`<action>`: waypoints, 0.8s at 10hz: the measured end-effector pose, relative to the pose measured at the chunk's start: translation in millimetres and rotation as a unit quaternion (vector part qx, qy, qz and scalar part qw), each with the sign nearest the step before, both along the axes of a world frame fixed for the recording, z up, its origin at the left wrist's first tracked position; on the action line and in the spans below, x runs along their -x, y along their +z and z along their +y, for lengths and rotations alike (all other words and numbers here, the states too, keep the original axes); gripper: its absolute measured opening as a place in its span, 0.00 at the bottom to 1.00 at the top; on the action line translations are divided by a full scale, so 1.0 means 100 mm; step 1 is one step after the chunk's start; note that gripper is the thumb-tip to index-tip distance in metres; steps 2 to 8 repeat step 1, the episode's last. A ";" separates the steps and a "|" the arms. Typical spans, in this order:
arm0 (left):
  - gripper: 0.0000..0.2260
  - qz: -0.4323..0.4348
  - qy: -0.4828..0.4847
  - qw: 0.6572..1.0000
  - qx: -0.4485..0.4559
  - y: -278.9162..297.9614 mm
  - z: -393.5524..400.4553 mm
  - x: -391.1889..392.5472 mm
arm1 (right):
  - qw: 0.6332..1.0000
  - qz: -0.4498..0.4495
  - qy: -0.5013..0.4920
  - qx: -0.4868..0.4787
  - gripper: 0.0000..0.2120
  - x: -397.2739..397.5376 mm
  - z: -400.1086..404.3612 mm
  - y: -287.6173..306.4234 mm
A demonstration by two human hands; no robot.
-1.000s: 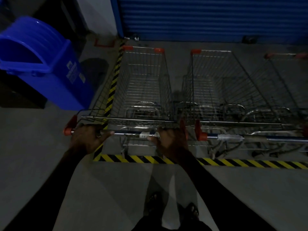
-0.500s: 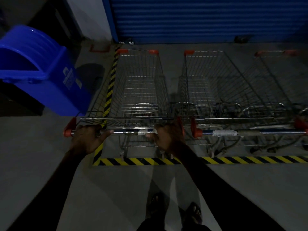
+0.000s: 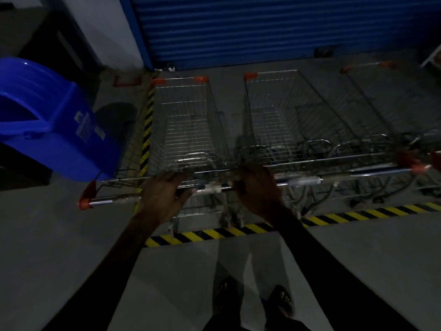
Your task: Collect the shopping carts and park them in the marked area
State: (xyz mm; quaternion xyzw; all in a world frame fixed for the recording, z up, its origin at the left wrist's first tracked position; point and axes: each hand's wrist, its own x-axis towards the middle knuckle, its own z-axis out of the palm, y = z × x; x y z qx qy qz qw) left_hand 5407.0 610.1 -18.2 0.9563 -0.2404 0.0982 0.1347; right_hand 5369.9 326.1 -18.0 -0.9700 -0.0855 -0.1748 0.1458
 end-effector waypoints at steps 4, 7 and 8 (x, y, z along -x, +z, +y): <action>0.16 -0.019 -0.120 0.992 0.033 0.14 -0.80 -0.02 | 0.996 0.029 -0.083 -0.030 0.20 0.24 -0.57 0.10; 0.16 -0.019 -0.120 0.992 0.033 0.14 -0.80 -0.02 | 0.996 0.029 -0.083 -0.030 0.20 0.24 -0.57 0.10; 0.16 -0.019 -0.120 0.992 0.033 0.14 -0.80 -0.02 | 0.996 0.029 -0.083 -0.030 0.20 0.24 -0.57 0.10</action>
